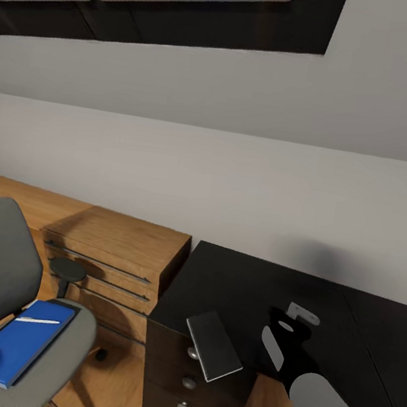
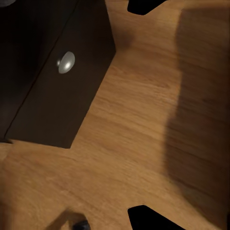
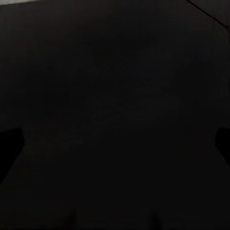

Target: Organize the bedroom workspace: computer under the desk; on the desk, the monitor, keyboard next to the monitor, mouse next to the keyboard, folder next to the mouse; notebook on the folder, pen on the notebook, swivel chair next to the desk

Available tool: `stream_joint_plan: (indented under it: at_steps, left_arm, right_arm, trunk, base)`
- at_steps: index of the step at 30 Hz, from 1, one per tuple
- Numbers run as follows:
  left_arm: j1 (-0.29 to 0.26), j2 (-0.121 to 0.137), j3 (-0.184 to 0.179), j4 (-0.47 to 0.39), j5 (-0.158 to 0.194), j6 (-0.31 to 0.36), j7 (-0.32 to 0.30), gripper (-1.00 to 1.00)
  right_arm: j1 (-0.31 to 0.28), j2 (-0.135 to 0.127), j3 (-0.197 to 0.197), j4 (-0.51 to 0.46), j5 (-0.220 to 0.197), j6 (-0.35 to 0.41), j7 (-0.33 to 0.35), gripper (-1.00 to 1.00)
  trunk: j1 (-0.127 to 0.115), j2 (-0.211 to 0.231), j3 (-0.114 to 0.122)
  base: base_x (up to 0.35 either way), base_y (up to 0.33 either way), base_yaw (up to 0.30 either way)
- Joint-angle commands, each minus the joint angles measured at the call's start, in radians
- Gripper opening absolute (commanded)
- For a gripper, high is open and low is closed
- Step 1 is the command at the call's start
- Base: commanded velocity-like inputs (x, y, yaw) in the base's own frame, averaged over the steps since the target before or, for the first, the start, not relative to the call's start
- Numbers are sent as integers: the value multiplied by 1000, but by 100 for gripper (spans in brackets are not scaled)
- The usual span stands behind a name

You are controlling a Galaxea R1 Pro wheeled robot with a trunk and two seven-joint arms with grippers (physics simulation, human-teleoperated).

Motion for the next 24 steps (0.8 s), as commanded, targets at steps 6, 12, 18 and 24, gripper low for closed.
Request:
stream_joint_plan:
  at_steps: [6,12,18,24]
  left_arm:
    - [-1,1,-6,-2,5,3,9,100]
    - [-1,0,-6,-2,5,2,9,100]
    - [-1,0,-6,-2,5,2,9,100]
    - [-1,0,-6,-2,5,2,9,100]
  right_arm:
    - [1,-2,7,-37,-8,11,-8,100]
    - [2,-2,7,-52,-8,30,-9,100]
    - [4,-2,7,-84,-9,38,-9,100]
    - [6,-3,6,-115,-11,78,-10,100]
  trunk:
    - [0,-1,-4]
    - [0,-1,-7]
    - [0,-1,-10]
    - [0,-1,-13]
  base:
    - [0,0,278]
    - [0,0,276]
    - [0,0,276]
    - [0,0,275]
